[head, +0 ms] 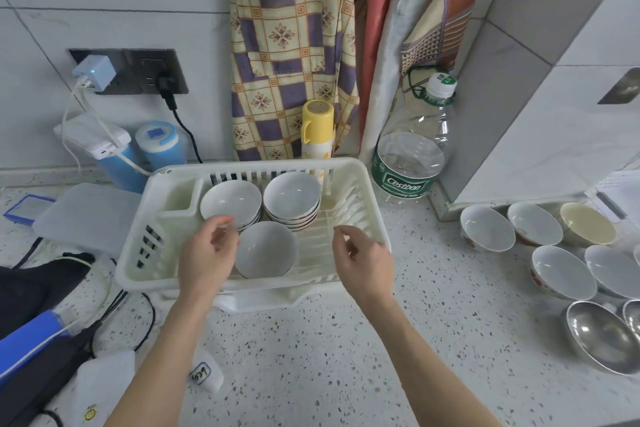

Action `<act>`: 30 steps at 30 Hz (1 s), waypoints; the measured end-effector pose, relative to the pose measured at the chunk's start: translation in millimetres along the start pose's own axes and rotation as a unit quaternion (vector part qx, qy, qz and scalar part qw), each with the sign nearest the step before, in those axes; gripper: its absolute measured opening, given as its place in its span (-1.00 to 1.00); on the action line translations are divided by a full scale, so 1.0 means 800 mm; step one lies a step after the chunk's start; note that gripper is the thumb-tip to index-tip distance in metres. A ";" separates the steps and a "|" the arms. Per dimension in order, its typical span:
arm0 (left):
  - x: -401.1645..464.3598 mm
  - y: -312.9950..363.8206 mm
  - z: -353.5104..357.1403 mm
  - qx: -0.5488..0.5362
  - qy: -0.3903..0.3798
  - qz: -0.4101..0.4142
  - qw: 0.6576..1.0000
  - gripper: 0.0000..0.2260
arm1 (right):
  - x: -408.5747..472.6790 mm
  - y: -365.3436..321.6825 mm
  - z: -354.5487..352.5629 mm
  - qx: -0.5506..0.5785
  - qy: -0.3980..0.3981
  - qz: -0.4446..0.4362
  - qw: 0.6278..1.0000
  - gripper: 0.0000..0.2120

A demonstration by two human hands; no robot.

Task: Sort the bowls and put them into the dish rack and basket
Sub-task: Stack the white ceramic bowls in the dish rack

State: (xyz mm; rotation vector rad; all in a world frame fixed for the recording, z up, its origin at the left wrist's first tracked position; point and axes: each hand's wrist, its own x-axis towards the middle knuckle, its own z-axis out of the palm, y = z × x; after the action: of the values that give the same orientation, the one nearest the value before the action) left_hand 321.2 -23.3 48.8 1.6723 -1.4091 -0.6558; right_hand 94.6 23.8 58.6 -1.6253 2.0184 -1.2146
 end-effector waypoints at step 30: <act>-0.146 0.230 0.479 -0.188 -0.348 -0.384 0.834 -0.87 | 0.042 0.337 -0.248 0.481 0.174 0.593 0.622 -0.63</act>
State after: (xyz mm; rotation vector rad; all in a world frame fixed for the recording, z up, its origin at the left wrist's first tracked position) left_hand -116.2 -15.0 -7.1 1.7036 -0.8712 -2.0244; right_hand -228.6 82.6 -12.1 0.4972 1.4353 -1.4913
